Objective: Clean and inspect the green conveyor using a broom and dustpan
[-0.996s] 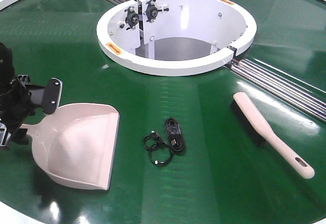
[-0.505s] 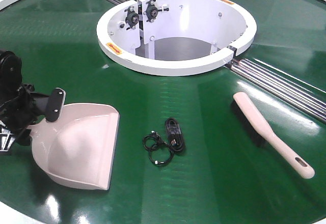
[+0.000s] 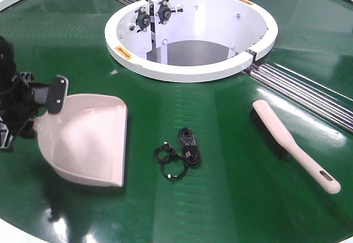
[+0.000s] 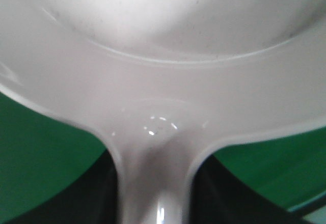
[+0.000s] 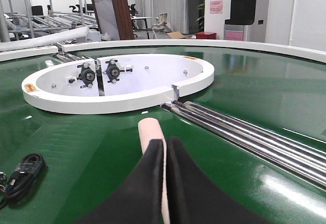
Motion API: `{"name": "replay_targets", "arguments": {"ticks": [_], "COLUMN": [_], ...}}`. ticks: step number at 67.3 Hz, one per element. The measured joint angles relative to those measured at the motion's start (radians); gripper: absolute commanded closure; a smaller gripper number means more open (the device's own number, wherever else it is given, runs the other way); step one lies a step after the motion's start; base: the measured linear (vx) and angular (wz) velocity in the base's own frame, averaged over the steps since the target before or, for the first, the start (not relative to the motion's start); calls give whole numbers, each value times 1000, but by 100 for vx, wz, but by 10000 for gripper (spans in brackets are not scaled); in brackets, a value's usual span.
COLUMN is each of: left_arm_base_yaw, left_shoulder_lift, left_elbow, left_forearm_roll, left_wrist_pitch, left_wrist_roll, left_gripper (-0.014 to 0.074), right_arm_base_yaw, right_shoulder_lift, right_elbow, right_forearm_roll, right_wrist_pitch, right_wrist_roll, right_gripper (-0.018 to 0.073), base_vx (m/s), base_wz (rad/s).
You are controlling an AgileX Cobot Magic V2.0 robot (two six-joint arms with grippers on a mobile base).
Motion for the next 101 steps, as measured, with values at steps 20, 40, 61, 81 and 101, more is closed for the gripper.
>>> {"name": "replay_targets", "arguments": {"ticks": [20, 40, 61, 81, 101], "left_arm_base_yaw": [-42, -62, -81, -92, -92], "left_shoulder_lift": [4, 43, 66, 73, 73], "left_elbow": [-24, -25, -27, -28, -28], "left_forearm_roll": [-37, -29, -51, -113, -114], "left_wrist_pitch": [2, -15, -36, -11, -4], "left_wrist_roll": [-2, -2, 51, 106, 110], "left_gripper": [604, 604, 604, 604, 604], "right_arm_base_yaw": [0, 0, 0, 0, 0], "right_shoulder_lift": [0, 0, 0, 0, 0], "right_elbow": [0, 0, 0, 0, 0], "right_forearm_roll": [0, 0, 0, 0, 0], "right_wrist_pitch": [0, 0, 0, 0, 0], "right_wrist_roll": [0, 0, 0, 0, 0], "right_gripper": [569, 569, 569, 569, 569], "base_vx": [0, 0, 0, 0, 0], "base_wz": [0, 0, 0, 0, 0]}}
